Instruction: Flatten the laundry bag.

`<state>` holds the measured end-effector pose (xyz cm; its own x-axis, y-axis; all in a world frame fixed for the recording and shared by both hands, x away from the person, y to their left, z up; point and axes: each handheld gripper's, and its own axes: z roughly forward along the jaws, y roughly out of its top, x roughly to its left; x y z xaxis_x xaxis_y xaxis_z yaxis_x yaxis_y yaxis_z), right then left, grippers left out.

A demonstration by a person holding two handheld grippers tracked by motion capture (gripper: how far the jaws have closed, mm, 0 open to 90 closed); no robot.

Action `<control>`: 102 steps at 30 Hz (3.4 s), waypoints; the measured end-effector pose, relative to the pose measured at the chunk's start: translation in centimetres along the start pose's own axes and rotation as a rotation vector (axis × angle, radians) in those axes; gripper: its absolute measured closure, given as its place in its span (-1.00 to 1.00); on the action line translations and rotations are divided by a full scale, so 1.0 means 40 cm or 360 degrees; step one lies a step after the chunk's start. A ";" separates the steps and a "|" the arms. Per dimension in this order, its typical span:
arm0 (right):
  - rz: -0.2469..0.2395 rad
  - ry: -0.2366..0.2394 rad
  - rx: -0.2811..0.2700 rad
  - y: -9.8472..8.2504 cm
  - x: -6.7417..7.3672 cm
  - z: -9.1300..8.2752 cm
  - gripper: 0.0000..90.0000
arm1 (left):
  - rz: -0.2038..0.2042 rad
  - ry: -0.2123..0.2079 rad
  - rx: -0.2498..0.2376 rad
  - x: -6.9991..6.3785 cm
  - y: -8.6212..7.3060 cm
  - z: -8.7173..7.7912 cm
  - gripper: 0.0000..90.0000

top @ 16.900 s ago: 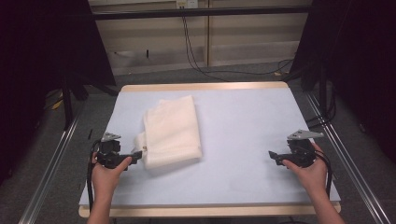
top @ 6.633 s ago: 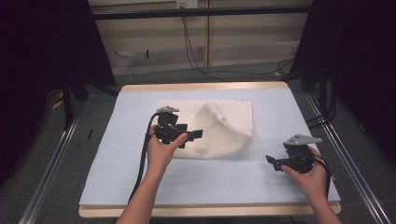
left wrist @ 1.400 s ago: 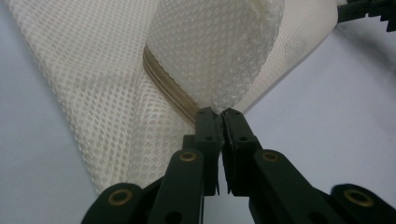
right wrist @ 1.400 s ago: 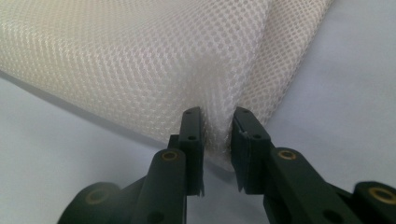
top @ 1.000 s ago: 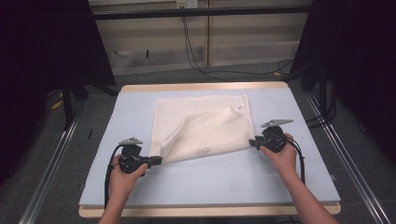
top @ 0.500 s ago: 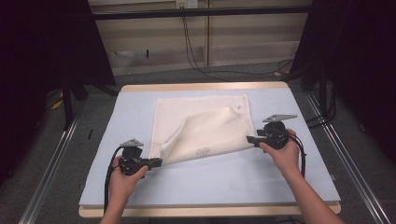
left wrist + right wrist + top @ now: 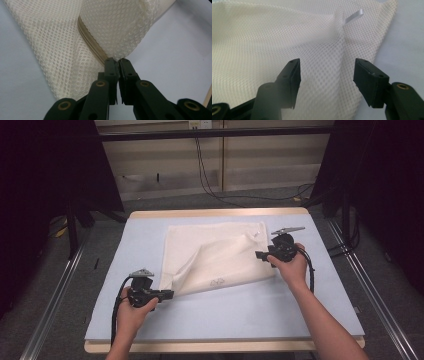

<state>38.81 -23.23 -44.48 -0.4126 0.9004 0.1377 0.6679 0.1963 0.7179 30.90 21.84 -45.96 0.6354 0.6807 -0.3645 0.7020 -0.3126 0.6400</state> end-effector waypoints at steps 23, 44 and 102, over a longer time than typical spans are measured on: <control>-0.0102 0.0301 -0.0119 -0.073 -0.014 -0.109 0.86 | -0.0026 0.0017 0.0001 -0.003 -0.011 -0.006 0.91; -0.0135 0.0417 -0.0146 -0.216 0.005 -0.183 0.86 | -0.0069 0.0072 -0.0027 0.008 -0.025 -0.049 0.91; -0.0047 0.0257 -0.0091 -0.296 -0.041 -0.220 0.41 | -0.0103 0.0124 0.0018 0.036 -0.061 -0.086 0.91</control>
<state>26.12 -30.45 -47.20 -0.5287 0.8197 0.2204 0.6197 0.1953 0.7602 29.00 25.86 -45.73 0.5620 0.7489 -0.3510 0.7446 -0.2735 0.6089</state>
